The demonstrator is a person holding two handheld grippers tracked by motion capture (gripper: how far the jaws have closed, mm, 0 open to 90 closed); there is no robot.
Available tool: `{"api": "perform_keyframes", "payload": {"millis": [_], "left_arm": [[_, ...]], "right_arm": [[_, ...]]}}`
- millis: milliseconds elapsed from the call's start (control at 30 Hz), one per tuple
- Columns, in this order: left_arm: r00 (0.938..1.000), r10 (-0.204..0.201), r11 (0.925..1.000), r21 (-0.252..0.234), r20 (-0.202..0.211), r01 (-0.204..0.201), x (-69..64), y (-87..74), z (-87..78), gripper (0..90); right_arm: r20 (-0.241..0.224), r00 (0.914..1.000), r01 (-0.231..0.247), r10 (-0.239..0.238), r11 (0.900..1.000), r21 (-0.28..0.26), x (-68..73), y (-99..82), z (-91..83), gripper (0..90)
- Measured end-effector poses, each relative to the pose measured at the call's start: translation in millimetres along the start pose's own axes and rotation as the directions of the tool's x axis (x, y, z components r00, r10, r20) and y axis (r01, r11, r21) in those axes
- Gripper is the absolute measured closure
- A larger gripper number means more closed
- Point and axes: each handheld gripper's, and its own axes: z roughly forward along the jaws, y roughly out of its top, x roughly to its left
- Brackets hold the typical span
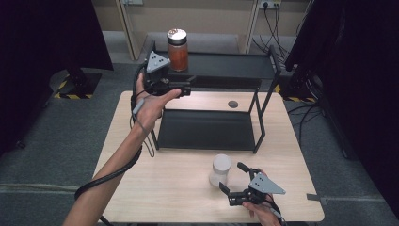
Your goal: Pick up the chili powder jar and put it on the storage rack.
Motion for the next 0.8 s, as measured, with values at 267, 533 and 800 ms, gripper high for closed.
{"api": "perform_keyframes", "payload": {"millis": [267,533,800], "left_arm": [[0.9991,0.003,0.9999,-0.013,0.041,-0.003,-1.0,-17.6,-9.4,1.8],[0.9962,0.007,0.9998,-0.019,0.086,-0.005,-4.2,-37.4,-17.1,1.8],[0.9917,0.01,0.9996,-0.026,0.128,-0.007,-8.8,-55.0,-23.0,1.8]], "right_arm": [[0.001,1.0,0.0,0.0,1.0,0.0,0.0,-0.2,0.1,0.3],[0.002,1.0,0.001,-0.001,1.0,-0.002,0.1,-0.2,-0.1,0.3],[0.001,1.0,0.001,-0.001,1.0,-0.003,0.2,0.0,-0.3,0.4]]}}
